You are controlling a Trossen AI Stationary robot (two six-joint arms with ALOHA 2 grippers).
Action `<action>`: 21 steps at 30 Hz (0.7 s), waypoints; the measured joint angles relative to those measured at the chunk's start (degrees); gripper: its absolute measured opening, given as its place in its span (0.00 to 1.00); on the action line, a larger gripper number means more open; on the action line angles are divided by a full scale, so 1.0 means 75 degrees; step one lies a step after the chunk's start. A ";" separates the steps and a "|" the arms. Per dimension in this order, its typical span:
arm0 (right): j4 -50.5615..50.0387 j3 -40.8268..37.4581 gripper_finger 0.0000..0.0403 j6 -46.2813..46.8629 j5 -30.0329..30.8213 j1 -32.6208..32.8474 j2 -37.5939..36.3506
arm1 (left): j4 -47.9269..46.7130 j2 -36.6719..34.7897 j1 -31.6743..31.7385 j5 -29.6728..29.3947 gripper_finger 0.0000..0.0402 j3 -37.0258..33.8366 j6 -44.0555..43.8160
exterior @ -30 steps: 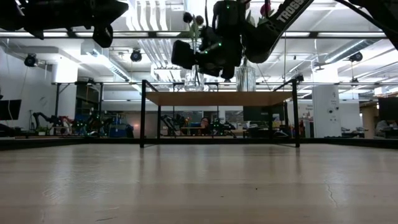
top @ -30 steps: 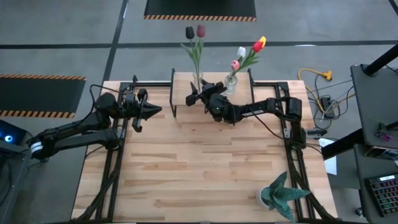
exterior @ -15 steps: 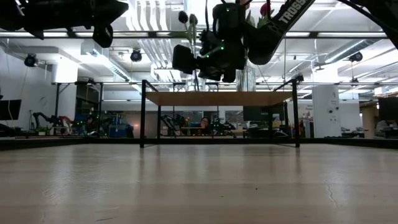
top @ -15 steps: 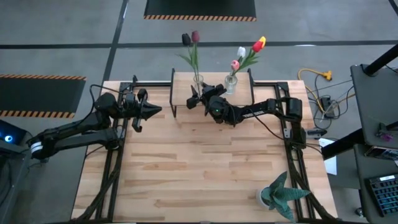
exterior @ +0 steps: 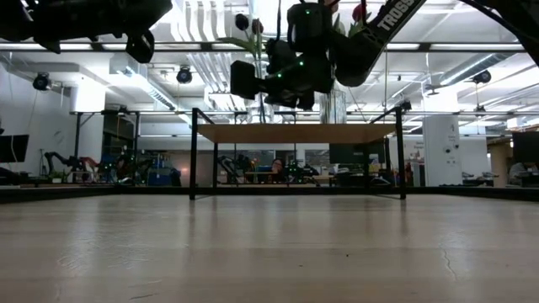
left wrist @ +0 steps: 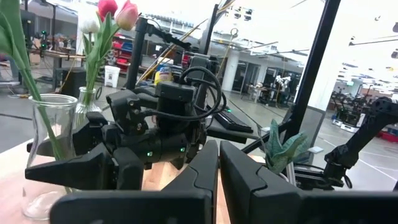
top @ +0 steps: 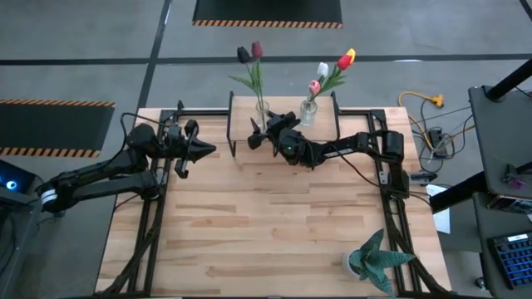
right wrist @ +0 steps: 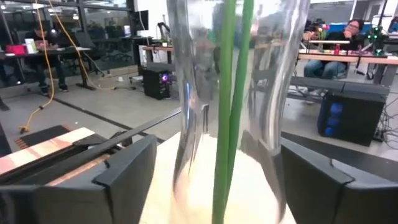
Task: Pick and place flowers into a vace then onto a shelf
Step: Put the transparent vase with the tulips on the shelf, then return to Home Position
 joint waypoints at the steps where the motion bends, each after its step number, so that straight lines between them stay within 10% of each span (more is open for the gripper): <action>1: 0.0000 0.0003 0.74 0.0050 0.0000 0.0008 -0.0003 | 0.0000 0.0001 0.0000 -0.0001 0.00 0.0000 0.0000; 21: -0.0104 -0.0107 0.90 -0.1829 0.1315 0.1077 -0.1210 | -0.0003 0.0001 0.0003 -0.0004 0.00 0.0000 0.0000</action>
